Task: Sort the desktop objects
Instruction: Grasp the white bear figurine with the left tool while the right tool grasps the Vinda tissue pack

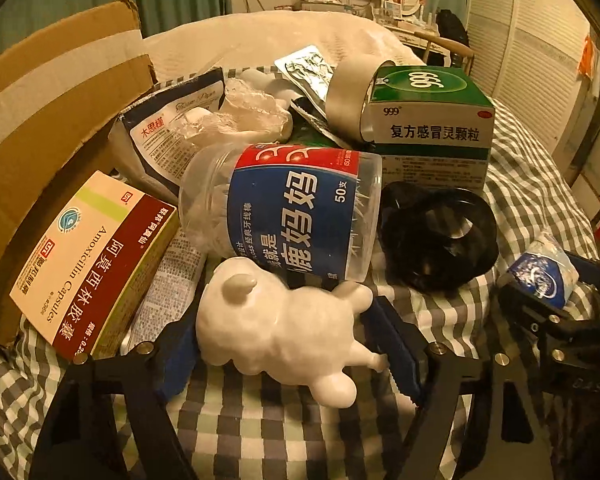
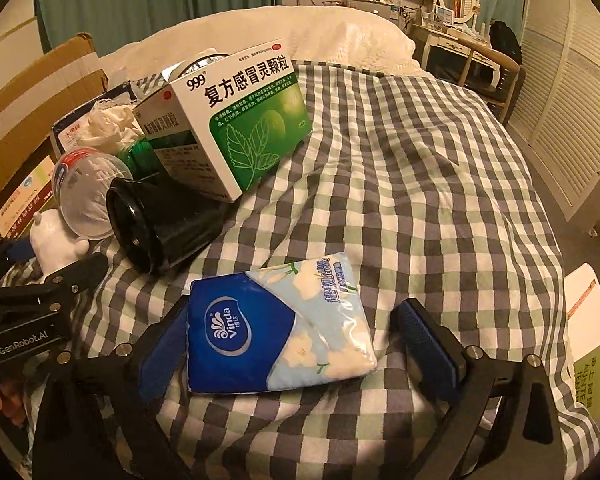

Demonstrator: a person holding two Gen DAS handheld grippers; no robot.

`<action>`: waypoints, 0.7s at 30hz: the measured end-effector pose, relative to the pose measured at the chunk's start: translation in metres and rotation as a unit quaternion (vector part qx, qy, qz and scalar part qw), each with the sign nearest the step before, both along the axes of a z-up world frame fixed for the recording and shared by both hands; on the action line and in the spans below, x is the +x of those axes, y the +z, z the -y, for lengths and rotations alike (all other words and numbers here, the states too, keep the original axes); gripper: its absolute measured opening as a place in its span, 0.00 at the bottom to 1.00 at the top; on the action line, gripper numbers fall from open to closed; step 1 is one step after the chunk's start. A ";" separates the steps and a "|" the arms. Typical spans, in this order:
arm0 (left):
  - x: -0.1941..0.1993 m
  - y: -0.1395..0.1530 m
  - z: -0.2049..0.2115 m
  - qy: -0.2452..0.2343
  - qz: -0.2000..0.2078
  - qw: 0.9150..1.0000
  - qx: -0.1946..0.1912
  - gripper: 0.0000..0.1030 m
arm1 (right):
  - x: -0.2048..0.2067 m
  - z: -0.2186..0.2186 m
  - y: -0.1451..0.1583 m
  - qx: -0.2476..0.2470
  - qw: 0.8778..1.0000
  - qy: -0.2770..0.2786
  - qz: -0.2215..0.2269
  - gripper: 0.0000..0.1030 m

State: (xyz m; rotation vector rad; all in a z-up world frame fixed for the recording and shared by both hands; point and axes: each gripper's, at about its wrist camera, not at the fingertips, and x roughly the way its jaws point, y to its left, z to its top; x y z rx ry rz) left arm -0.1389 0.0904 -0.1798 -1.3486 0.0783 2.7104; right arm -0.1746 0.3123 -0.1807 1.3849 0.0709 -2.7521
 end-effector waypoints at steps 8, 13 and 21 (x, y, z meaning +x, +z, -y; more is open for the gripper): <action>0.011 0.011 0.004 0.002 -0.011 1.000 0.007 0.79 | 0.002 0.002 -0.004 0.017 1.000 -0.003 -0.001 0.90; 0.014 0.024 0.007 0.003 -0.023 1.000 0.021 0.79 | 0.011 -0.002 0.006 0.012 1.000 -0.012 -0.020 0.71; 0.029 0.032 0.008 -0.015 -0.023 0.999 0.029 0.44 | 0.029 0.006 0.039 0.031 0.998 -0.016 -0.048 0.70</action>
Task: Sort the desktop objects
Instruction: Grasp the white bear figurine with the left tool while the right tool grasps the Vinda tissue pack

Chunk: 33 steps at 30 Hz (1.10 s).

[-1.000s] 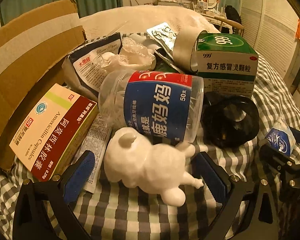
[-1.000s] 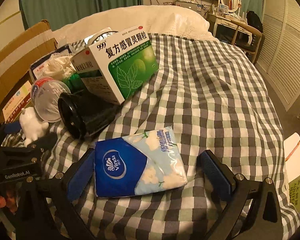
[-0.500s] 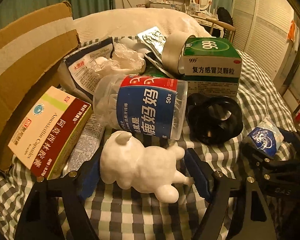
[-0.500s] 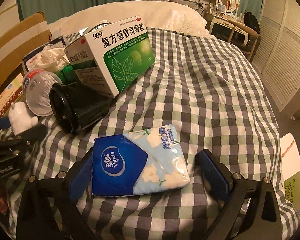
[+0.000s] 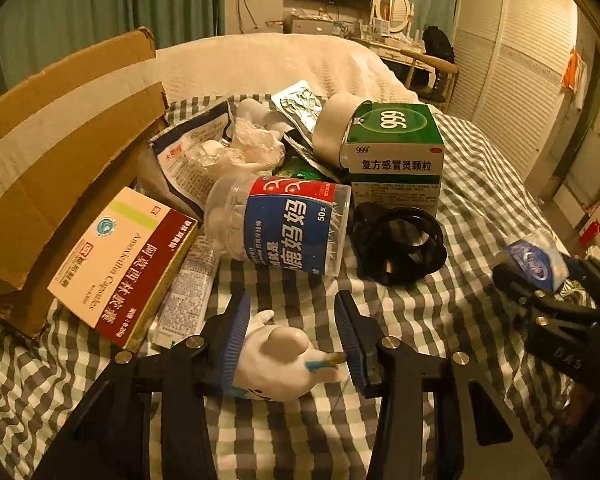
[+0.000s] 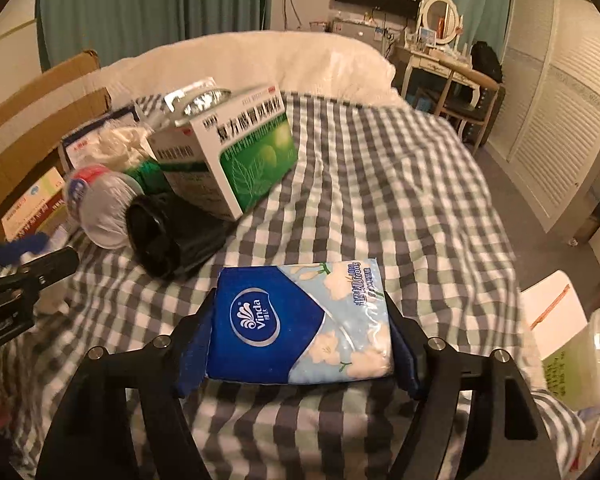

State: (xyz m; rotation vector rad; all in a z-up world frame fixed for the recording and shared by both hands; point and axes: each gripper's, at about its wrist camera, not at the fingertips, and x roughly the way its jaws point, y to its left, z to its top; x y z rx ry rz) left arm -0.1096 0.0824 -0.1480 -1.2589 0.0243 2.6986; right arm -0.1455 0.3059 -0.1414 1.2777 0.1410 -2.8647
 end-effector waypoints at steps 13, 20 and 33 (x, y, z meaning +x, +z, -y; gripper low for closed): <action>0.009 -0.034 0.015 -0.010 0.015 0.999 -0.037 1.00 | 0.034 0.009 0.039 0.006 1.000 -0.008 -0.015 0.70; -0.004 -0.041 0.030 -0.015 0.040 0.999 0.011 0.48 | 0.041 0.019 0.040 0.010 1.000 0.000 -0.013 0.70; 0.018 0.017 0.042 -0.034 -0.002 0.996 0.078 0.48 | 0.054 0.032 0.064 -0.039 0.999 -0.001 -0.018 0.70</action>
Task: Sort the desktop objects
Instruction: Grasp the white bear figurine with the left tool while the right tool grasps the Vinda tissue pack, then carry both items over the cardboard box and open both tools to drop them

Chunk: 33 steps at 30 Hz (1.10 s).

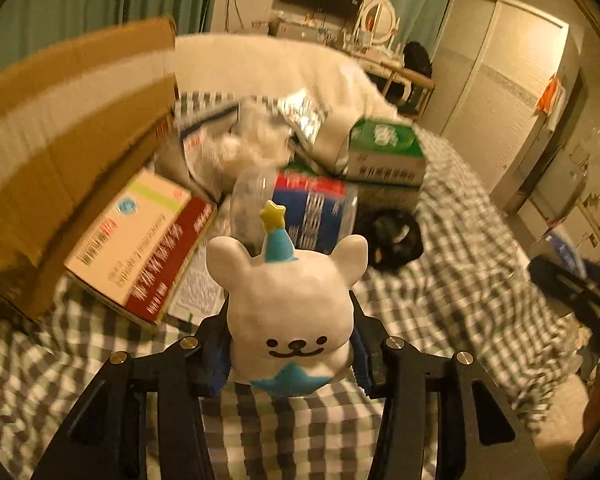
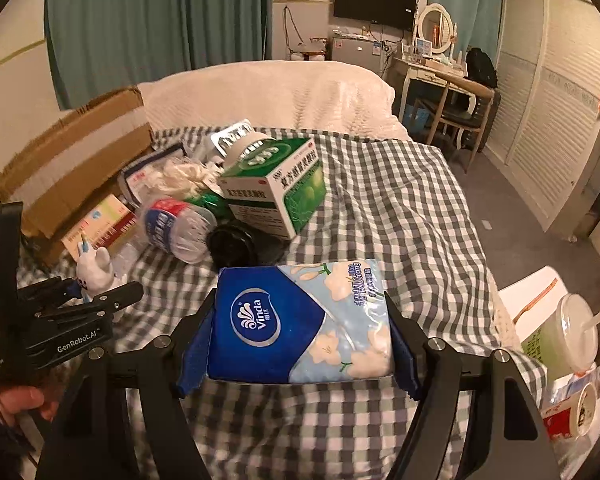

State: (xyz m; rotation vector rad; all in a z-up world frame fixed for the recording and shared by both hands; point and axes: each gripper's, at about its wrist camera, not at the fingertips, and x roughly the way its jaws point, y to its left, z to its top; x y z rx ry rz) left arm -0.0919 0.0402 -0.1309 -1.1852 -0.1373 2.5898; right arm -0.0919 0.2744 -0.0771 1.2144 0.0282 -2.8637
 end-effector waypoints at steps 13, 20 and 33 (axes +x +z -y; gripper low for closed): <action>0.010 0.111 0.044 0.074 -0.095 0.993 0.007 0.48 | 0.013 0.042 0.079 -0.047 0.997 0.034 -0.043 0.70; 0.001 0.166 0.103 0.133 -0.125 0.983 0.027 0.48 | -0.008 0.111 0.139 -0.072 0.988 0.113 -0.081 0.70; -0.062 0.170 0.223 0.245 -0.139 0.959 0.009 0.48 | -0.123 0.252 0.156 -0.071 0.969 0.228 -0.069 0.70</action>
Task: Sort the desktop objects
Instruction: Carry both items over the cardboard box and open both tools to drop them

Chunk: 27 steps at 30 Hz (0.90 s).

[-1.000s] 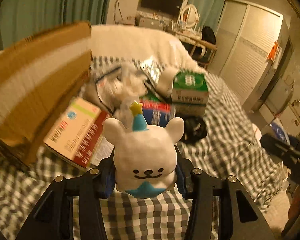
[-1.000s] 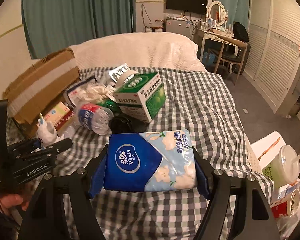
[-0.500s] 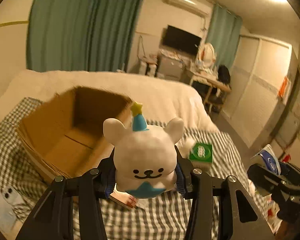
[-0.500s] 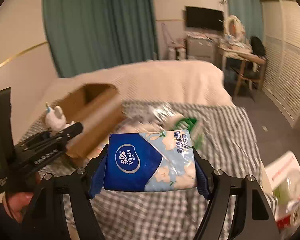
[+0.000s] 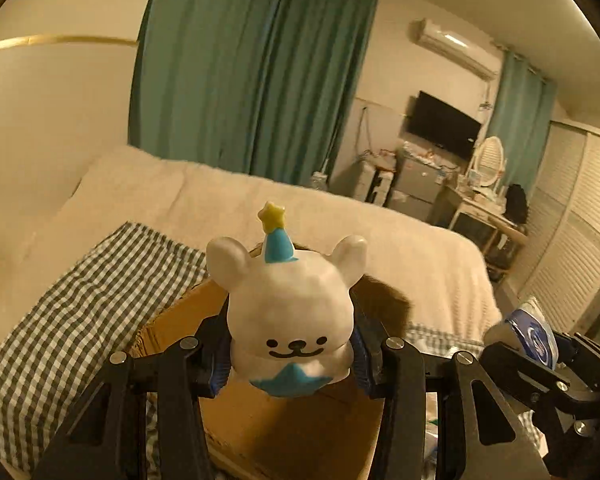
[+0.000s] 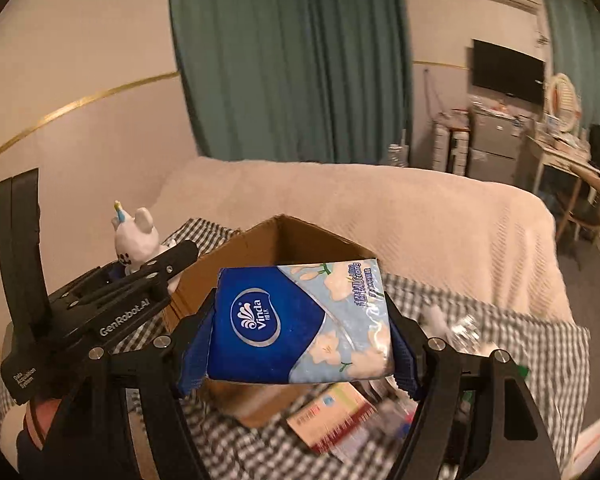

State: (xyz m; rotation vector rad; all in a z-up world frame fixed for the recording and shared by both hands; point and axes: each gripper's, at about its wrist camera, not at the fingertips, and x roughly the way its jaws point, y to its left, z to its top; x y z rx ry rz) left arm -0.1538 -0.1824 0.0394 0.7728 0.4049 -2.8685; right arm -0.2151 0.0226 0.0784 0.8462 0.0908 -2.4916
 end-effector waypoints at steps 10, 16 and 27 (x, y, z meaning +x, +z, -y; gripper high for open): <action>-0.035 -0.072 0.034 -0.017 0.054 0.998 0.025 0.48 | -0.073 0.052 -0.069 0.020 0.999 0.022 0.043 0.70; -0.032 -0.074 0.034 -0.011 0.055 0.998 0.012 0.74 | -0.081 0.052 -0.075 0.003 0.999 0.009 0.048 0.81; 0.020 -0.021 -0.025 -0.049 0.015 0.998 -0.037 0.91 | -0.017 -0.007 -0.011 0.002 0.999 -0.048 -0.024 0.89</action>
